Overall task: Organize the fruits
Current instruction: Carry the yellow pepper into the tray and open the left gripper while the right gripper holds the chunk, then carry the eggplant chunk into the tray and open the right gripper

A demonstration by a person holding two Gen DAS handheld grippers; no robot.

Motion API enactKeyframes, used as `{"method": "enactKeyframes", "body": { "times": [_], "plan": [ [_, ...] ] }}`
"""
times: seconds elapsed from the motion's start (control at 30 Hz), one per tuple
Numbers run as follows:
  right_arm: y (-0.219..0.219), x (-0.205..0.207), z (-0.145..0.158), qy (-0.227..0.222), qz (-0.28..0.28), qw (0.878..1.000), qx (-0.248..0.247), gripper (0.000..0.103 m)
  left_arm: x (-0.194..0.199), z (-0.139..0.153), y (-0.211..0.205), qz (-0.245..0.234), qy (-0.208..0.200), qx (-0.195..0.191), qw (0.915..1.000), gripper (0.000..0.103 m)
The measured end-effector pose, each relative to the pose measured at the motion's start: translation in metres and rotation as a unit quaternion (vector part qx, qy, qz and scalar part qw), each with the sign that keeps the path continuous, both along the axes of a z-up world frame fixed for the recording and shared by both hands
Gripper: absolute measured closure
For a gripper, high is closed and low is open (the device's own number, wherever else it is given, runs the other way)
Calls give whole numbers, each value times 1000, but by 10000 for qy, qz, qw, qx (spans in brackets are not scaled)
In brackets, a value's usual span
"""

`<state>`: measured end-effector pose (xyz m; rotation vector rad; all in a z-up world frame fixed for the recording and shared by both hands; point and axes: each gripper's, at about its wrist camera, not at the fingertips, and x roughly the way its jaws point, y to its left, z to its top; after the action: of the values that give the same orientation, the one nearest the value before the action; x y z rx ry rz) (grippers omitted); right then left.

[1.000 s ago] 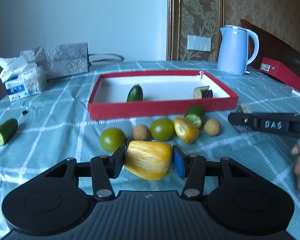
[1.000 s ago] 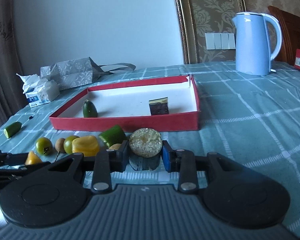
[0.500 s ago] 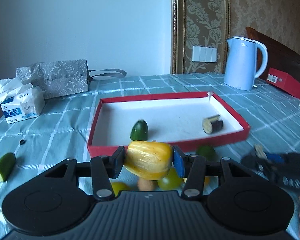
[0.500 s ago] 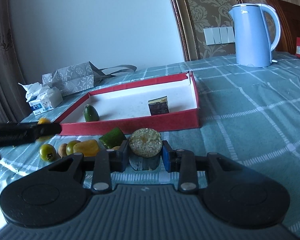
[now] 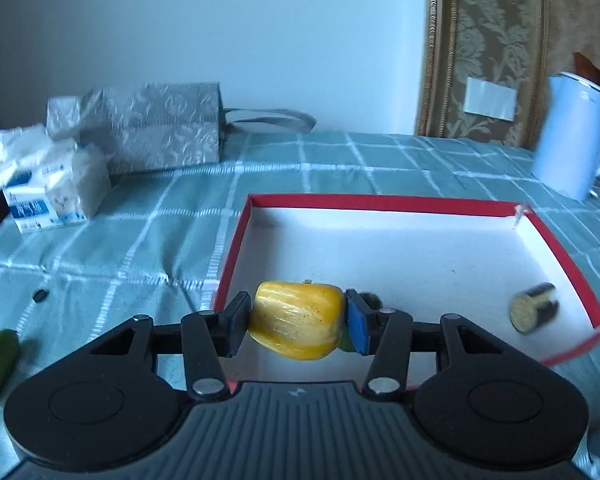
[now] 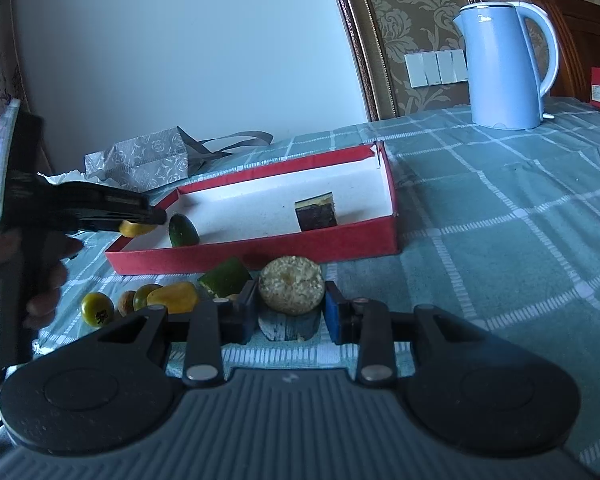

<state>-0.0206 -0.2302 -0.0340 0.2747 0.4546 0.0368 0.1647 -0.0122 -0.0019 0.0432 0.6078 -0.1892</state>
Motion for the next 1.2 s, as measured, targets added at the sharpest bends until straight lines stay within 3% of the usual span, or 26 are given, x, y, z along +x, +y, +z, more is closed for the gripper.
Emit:
{"method": "enactKeyframes", "body": {
  "times": [0.33,0.6,0.77,0.9,1.03,1.2],
  "plan": [
    [-1,2,0,51,30,10000,35,71,17,-12,14,75,163,-216,9996,53],
    [0,2,0,68,57,10000,21,71,12,-15,4,-24,30,146,9999,53],
    [-1,2,0,64,51,10000,25,71,6,-13,4,-67,-39,183,9998,45],
    [-1,2,0,75,53,10000,38,71,-14,-6,8,-101,-234,121,9996,40],
    [-1,3,0,98,66,9999,41,71,-57,5,5,75,-856,358,9957,27],
    [-1,4,0,118,53,9999,43,71,-106,11,5,31,-1177,329,9925,25]
  ]
}}
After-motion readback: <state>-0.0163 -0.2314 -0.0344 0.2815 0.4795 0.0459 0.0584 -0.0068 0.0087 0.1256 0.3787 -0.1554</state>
